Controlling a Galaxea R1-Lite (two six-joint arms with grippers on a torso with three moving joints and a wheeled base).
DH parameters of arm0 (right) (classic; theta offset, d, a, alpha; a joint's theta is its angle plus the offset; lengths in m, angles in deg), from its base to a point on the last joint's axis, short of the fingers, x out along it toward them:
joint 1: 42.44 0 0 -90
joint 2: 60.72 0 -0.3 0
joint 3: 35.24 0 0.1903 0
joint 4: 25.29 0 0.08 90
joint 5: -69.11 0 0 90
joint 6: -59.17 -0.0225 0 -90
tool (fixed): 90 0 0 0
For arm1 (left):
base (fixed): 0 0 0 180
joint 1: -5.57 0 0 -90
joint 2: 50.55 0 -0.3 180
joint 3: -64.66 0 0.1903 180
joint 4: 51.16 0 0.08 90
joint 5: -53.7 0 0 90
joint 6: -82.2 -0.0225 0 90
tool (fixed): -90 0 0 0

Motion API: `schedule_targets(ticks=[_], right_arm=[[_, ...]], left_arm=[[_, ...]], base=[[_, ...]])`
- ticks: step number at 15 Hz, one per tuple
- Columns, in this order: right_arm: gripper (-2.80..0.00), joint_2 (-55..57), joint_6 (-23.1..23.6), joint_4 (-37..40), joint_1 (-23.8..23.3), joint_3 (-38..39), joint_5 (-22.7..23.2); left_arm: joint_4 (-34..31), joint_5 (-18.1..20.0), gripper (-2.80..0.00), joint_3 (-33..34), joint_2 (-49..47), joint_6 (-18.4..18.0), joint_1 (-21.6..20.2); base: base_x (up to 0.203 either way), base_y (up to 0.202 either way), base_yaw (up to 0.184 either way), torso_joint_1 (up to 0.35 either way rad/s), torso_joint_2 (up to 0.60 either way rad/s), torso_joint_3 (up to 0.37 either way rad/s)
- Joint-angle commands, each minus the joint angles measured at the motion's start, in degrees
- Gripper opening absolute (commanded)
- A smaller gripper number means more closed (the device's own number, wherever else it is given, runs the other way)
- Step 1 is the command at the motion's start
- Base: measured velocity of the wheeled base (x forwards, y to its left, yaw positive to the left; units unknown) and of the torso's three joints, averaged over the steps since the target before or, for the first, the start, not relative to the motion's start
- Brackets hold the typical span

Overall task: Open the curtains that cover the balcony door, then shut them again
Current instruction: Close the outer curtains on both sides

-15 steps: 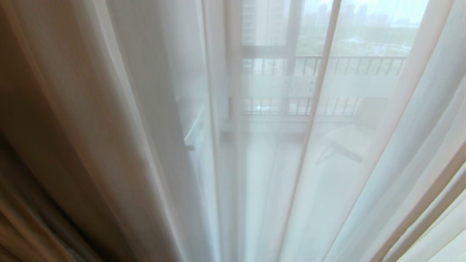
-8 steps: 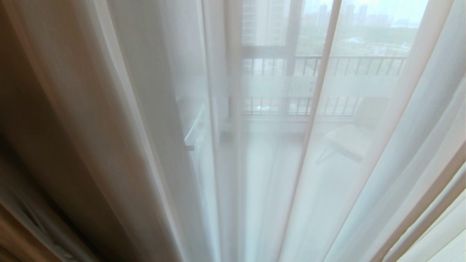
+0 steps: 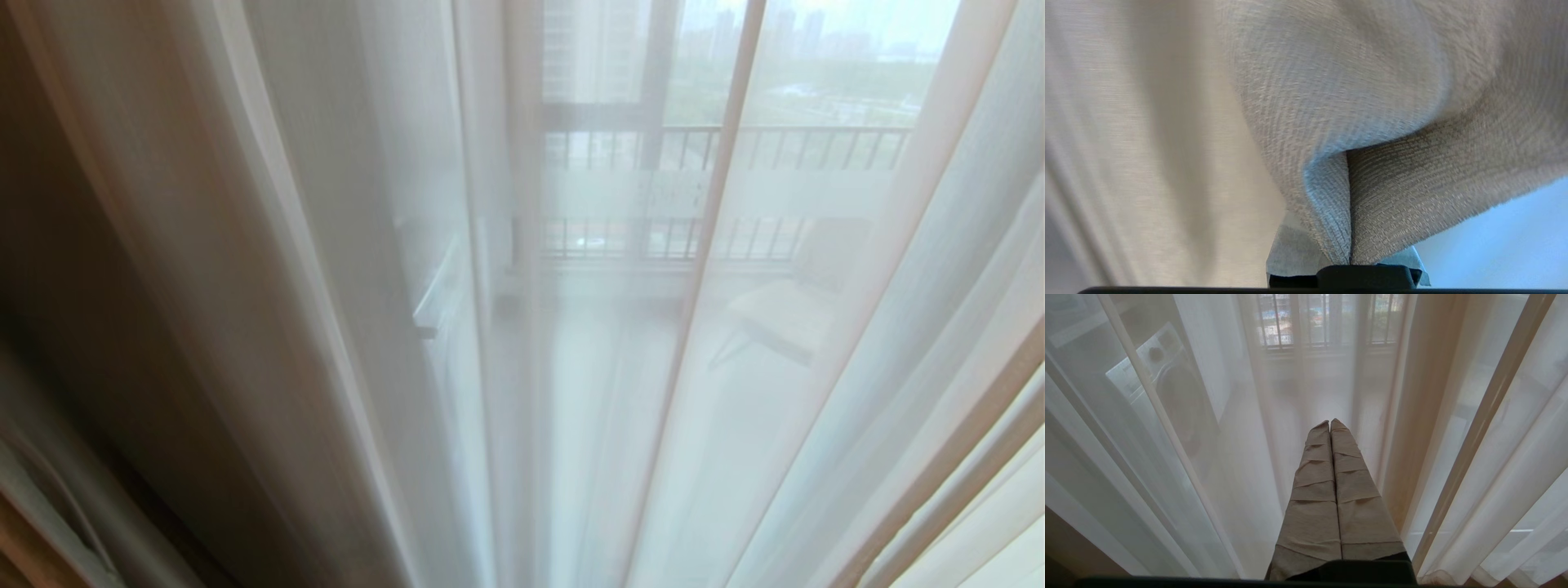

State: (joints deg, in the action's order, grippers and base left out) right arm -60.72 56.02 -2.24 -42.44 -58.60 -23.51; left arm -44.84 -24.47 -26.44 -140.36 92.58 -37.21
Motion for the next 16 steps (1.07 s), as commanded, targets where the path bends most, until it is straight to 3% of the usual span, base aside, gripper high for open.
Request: schedule_targets(ticks=[1, 9, 16], right_arm=[[-2.8, 0.07, -0.01, -0.04, 0.0, 0.0, -0.02], [-2.8, 0.0, -0.01, -0.04, -0.09, 0.0, -0.02], [-2.8, 0.0, -0.01, -0.04, -0.06, 0.0, -0.02]], left_arm=[[0.2, 2.42, -2.8, 2.0, 3.79, 0.07, 1.39], [-0.21, 16.38, -2.8, 7.17, 9.68, 0.02, 5.51], [-0.41, 16.93, -2.8, 10.7, 13.01, -0.01, 17.96]], base=[[0.0, 0.0, 0.0, 0.0, 0.0, 0.0], [0.0, 0.0, 0.0, 0.0, 0.0, 0.0], [0.0, 0.0, 0.0, 0.0, 0.0, 0.0]])
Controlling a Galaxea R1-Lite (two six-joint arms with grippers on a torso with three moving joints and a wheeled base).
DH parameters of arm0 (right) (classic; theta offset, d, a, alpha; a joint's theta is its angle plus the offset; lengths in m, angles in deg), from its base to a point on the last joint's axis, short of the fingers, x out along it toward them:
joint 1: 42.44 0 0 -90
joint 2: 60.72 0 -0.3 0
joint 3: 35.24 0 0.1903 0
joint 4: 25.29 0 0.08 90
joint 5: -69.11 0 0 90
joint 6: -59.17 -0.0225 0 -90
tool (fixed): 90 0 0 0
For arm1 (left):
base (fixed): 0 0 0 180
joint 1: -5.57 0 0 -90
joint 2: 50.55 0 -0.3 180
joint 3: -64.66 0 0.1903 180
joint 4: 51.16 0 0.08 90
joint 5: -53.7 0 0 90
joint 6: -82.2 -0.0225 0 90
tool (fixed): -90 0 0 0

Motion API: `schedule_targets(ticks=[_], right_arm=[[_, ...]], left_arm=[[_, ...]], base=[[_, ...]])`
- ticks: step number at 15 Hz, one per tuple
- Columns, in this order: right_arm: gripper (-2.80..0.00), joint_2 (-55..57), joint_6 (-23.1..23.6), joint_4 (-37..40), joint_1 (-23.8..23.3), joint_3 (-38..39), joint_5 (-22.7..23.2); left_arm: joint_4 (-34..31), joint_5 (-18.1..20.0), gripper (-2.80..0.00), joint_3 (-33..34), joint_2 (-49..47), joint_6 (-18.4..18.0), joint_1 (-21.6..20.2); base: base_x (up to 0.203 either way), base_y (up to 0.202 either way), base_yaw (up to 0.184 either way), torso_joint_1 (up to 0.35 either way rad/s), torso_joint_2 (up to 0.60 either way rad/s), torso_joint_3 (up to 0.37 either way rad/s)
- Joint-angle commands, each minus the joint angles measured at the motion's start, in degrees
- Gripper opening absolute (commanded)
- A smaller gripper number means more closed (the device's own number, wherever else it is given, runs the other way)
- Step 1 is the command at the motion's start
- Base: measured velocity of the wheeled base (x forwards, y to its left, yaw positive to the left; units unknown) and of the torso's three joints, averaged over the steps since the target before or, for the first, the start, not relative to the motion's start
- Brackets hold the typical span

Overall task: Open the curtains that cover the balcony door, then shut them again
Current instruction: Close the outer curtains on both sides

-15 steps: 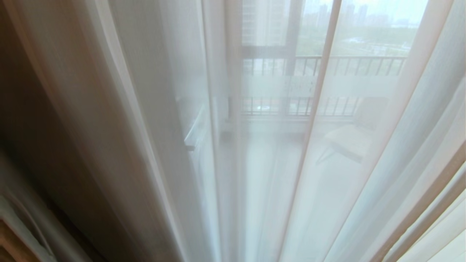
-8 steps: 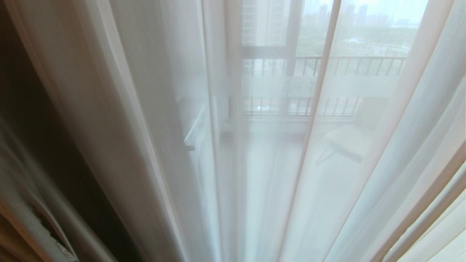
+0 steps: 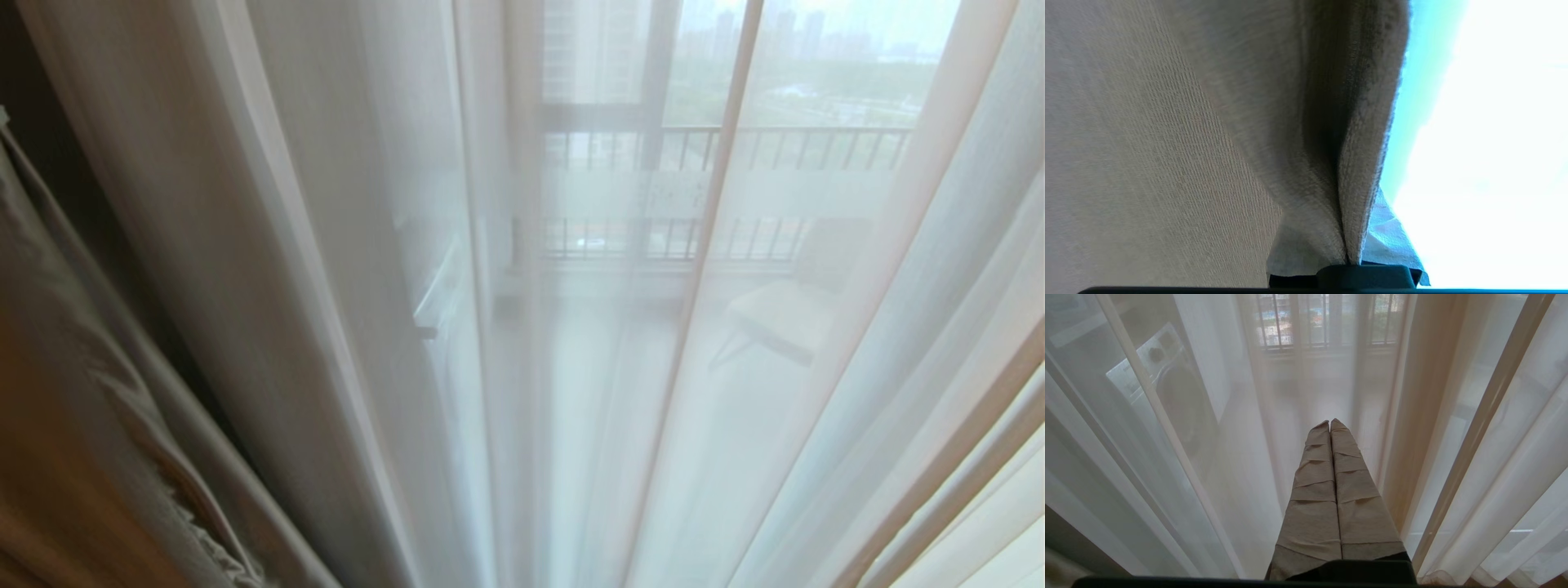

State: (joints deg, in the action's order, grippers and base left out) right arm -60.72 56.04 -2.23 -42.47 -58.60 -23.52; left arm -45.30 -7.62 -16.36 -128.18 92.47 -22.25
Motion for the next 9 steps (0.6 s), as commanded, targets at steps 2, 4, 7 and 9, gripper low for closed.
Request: schedule_targets(ticks=[2, 4, 7, 9], right_arm=[[-2.8, 0.0, -0.03, -0.05, 0.02, 0.0, 0.0], [-2.8, 0.08, -0.03, -0.05, 0.02, 0.0, 0.0], [-2.8, 0.0, -0.03, -0.05, 0.02, 0.0, 0.0], [-2.8, 0.0, -0.03, -0.05, 0.02, 0.0, 0.0]], left_arm=[[0.03, -0.14, -2.8, 1.31, 1.54, 0.08, 7.14], [0.03, -0.19, -2.8, 1.77, 2.34, 0.03, 10.63], [0.02, -0.36, -2.8, 2.69, 3.54, 0.01, 15.83], [0.02, -0.75, -2.8, 3.84, 4.61, 0.01, 18.41]], base=[[0.0, 0.0, 0.0, 0.0, 0.0, 0.0], [0.0, 0.0, 0.0, 0.0, 0.0, 0.0], [0.0, 0.0, 0.0, 0.0, 0.0, 0.0], [0.0, 0.0, 0.0, 0.0, 0.0, 0.0]])
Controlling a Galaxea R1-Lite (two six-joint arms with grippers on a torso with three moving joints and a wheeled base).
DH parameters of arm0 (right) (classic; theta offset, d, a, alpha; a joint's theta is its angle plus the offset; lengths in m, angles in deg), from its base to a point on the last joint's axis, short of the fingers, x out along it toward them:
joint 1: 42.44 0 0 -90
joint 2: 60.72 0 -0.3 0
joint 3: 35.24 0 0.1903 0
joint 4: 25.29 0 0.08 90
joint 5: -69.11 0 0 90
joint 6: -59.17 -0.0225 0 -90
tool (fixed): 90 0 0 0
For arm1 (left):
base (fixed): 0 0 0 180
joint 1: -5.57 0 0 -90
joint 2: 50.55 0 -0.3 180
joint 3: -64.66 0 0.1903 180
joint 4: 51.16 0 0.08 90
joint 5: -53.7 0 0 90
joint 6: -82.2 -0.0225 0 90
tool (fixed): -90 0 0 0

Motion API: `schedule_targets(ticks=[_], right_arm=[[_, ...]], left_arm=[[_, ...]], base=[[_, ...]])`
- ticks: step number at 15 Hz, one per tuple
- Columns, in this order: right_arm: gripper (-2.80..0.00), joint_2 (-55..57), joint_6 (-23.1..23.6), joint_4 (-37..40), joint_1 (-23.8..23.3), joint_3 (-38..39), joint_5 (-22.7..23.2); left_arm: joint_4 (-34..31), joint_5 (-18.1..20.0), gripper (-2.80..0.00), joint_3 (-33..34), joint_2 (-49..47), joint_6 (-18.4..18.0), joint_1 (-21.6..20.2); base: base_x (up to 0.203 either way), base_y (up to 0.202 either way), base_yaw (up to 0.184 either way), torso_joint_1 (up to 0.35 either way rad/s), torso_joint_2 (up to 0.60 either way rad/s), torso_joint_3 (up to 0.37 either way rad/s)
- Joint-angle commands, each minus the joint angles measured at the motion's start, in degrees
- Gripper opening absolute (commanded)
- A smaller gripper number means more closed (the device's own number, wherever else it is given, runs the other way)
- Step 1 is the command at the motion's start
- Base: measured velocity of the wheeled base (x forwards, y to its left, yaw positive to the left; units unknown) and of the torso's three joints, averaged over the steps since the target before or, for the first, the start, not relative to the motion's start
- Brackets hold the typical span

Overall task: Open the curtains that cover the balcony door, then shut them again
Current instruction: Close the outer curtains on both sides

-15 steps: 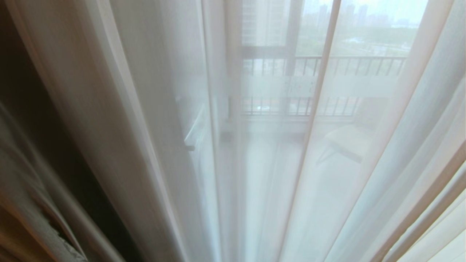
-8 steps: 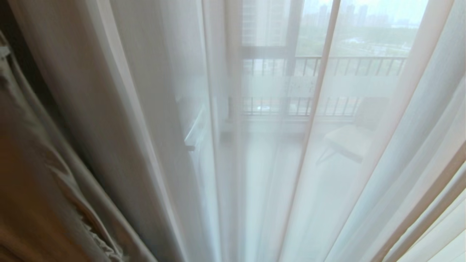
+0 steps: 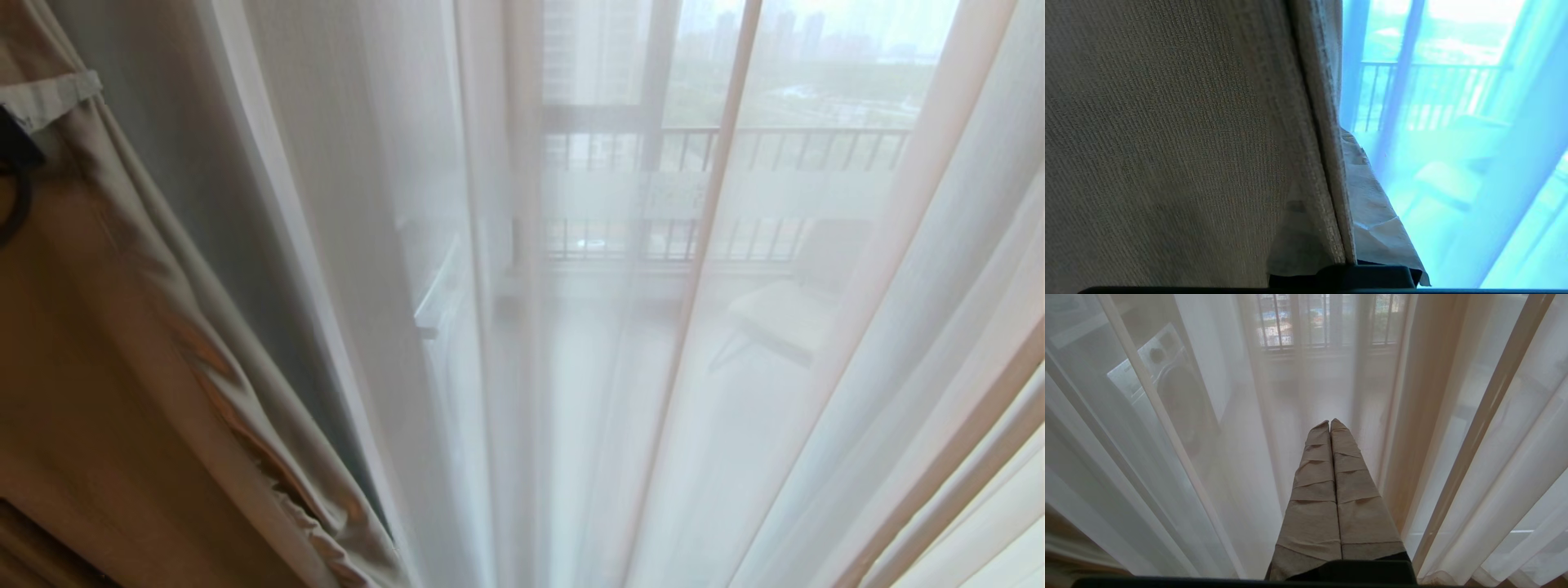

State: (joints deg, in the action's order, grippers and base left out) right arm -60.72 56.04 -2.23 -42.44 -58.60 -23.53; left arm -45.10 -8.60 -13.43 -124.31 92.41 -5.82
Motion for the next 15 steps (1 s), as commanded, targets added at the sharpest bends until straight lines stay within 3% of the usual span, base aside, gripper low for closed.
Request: schedule_targets(ticks=[1, 5, 11, 15], right_arm=[[-2.8, 0.0, -0.03, -0.05, 0.0, 0.0, 0.0], [-2.8, 0.0, -0.03, -0.05, -0.08, 0.0, 0.0], [-2.8, 0.0, -0.03, -0.05, 0.0, 0.0, 0.0], [-2.8, 0.0, -0.03, -0.05, 0.0, 0.0, 0.0]], left_arm=[[-0.23, 0.17, -2.8, 1.63, 1.46, 0.07, 2.94], [-0.25, 0.03, -2.8, 3.03, 2.8, -0.02, 5.45], [-0.25, -7.54, -2.8, 4.92, 3.7, -0.02, 13.56], [-0.16, -8.1, -2.8, 5.33, 3.72, -0.02, 14.55]], base=[[0.0, 0.0, 0.0, 0.0, 0.0, 0.0], [0.0, 0.0, 0.0, 0.0, 0.0, 0.0], [0.0, 0.0, 0.0, 0.0, 0.0, 0.0], [0.0, 0.0, 0.0, 0.0, 0.0, 0.0]])
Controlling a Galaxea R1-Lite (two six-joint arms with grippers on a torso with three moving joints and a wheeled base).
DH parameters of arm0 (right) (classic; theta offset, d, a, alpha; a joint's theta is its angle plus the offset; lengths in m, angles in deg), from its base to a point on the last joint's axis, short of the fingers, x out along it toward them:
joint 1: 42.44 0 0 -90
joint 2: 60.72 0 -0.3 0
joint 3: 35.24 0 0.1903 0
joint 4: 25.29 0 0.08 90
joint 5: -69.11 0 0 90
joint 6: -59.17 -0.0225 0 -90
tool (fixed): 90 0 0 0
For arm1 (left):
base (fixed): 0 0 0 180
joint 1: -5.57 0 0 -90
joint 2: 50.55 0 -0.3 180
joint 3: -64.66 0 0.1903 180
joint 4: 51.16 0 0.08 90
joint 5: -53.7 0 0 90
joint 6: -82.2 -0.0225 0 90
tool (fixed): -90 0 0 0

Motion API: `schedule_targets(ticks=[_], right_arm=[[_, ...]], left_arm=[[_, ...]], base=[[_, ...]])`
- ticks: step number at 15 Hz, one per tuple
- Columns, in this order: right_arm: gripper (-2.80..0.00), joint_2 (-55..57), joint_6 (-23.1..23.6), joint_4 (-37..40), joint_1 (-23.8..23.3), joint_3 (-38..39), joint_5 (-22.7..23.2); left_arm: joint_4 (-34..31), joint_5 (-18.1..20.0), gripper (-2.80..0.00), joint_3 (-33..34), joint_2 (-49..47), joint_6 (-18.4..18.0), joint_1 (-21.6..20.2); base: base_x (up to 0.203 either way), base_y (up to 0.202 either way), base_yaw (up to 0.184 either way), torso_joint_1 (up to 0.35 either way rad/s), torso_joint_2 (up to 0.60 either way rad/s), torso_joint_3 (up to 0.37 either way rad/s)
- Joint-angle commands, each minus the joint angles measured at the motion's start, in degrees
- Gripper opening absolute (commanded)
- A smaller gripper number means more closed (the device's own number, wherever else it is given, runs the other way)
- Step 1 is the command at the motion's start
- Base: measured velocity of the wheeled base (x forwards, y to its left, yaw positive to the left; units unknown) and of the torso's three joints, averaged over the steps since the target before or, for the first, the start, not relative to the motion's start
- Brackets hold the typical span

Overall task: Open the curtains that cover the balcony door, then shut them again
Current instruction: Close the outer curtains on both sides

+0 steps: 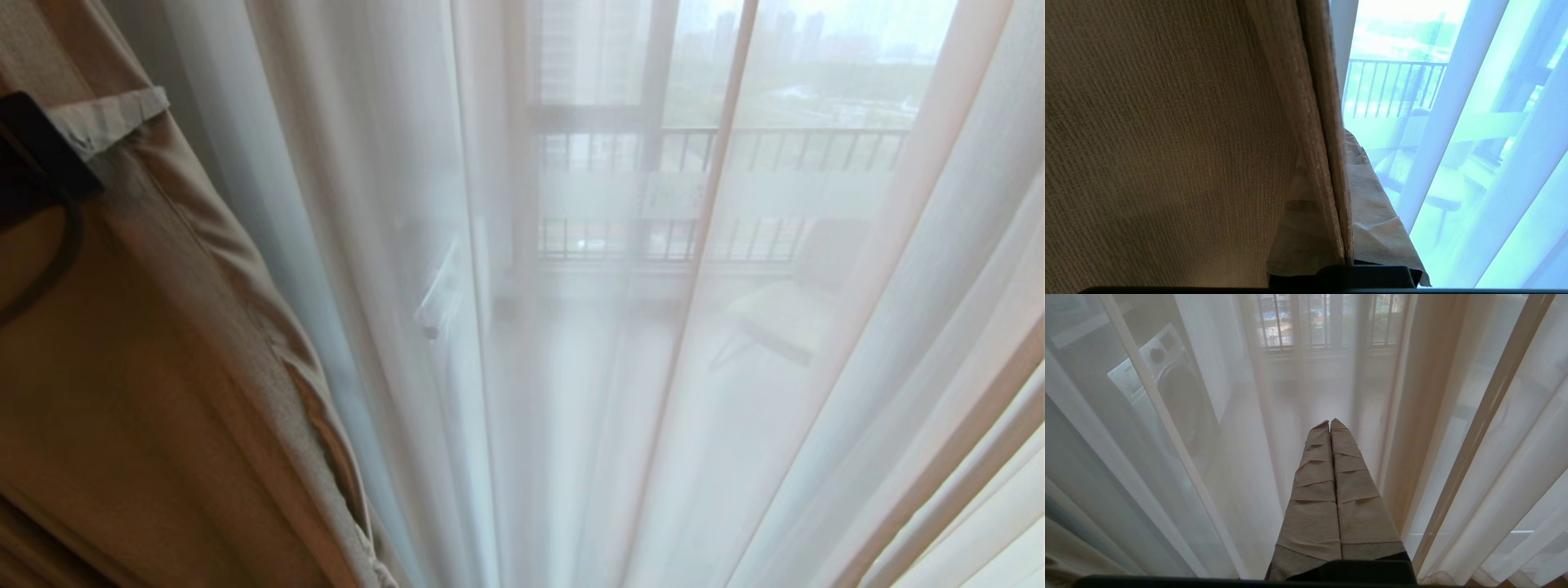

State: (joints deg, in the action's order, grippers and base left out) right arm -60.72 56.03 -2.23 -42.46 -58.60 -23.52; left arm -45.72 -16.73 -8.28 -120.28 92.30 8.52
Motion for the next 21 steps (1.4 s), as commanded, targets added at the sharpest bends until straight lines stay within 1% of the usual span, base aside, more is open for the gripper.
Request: schedule_targets(ticks=[1, 6, 10, 15, 21], right_arm=[[-2.8, 0.0, -0.02, -0.05, 0.02, 0.0, 0.0], [-2.8, 0.0, -0.02, -0.05, 0.02, 0.0, 0.0], [-2.8, 0.0, -0.02, -0.05, -0.05, 0.0, 0.0], [-2.8, 0.0, -0.02, -0.05, 0.02, 0.0, 0.0], [-2.8, 0.0, -0.02, -0.05, -0.01, 0.0, 0.0]], left_arm=[[0.37, 0.11, -2.8, 0.26, -0.07, 0.09, 0.22], [0.39, 0.03, -2.8, 0.98, -0.29, 0.09, 3.09], [0.46, 0.03, -2.8, 0.63, -1.11, 0.02, 4.23], [0.46, -0.01, -2.8, 0.54, -1.29, -0.09, 6.69], [0.46, -0.14, -2.8, 0.2, -1.78, -0.22, 10.12]], base=[[0.0, 0.0, 0.0, 0.0, 0.0, 0.0], [0.0, 0.0, 0.0, 0.0, 0.0, 0.0], [0.0, 0.0, 0.0, 0.0, 0.0, 0.0], [0.0, 0.0, 0.0, 0.0, 0.0, 0.0], [0.0, 0.0, 0.0, 0.0, 0.0, 0.0]])
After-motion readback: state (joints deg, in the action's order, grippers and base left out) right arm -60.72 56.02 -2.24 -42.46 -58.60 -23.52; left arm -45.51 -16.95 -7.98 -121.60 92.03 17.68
